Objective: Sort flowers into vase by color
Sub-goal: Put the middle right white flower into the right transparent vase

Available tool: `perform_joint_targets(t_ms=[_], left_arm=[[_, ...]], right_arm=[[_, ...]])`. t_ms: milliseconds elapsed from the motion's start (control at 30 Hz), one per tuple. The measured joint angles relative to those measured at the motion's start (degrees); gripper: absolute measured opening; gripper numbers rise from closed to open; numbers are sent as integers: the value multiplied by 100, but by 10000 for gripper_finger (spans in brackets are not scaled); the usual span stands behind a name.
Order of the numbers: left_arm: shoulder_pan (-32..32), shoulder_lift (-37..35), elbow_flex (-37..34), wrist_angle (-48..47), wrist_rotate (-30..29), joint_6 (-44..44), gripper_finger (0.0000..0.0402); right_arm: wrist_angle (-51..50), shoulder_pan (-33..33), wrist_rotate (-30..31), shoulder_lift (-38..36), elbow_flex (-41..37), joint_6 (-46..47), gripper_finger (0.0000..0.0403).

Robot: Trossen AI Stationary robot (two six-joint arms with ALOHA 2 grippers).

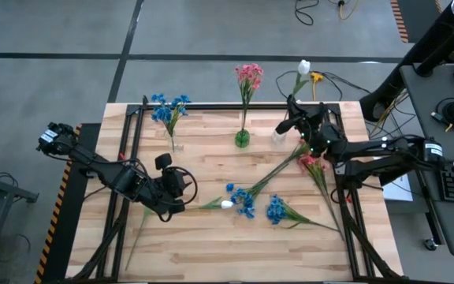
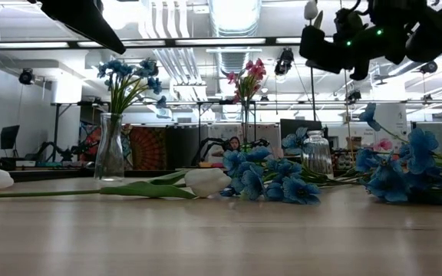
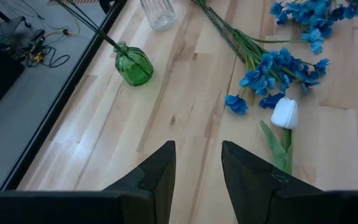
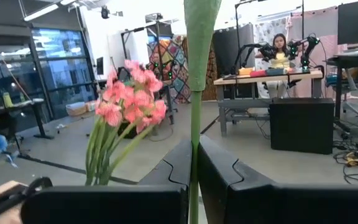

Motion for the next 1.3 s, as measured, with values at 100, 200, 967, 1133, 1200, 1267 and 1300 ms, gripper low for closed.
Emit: perform_joint_targets(t_ms=[100, 200, 967, 1133, 1200, 1267, 1300], left_arm=[[2, 0, 0, 0, 0, 2, 114], [2, 0, 0, 0, -2, 1, 114], [0, 2, 0, 6, -9, 85, 114], [2, 1, 0, 6, -9, 85, 114], [2, 2, 0, 7, -9, 85, 114], [2, 0, 0, 5, -9, 85, 114], [2, 0, 0, 7, -9, 85, 114]], right_arm=[[17, -25, 1, 120, -2, -4, 12], [25, -71, 1, 211, -2, -8, 12], [-25, -235, 6, 524, -2, 60, 13], [-37, -235, 6, 524, -2, 45, 13], [-39, -235, 6, 524, -2, 44, 13], [-40, -235, 6, 524, -2, 45, 13], [-42, -235, 6, 524, -2, 43, 13]])
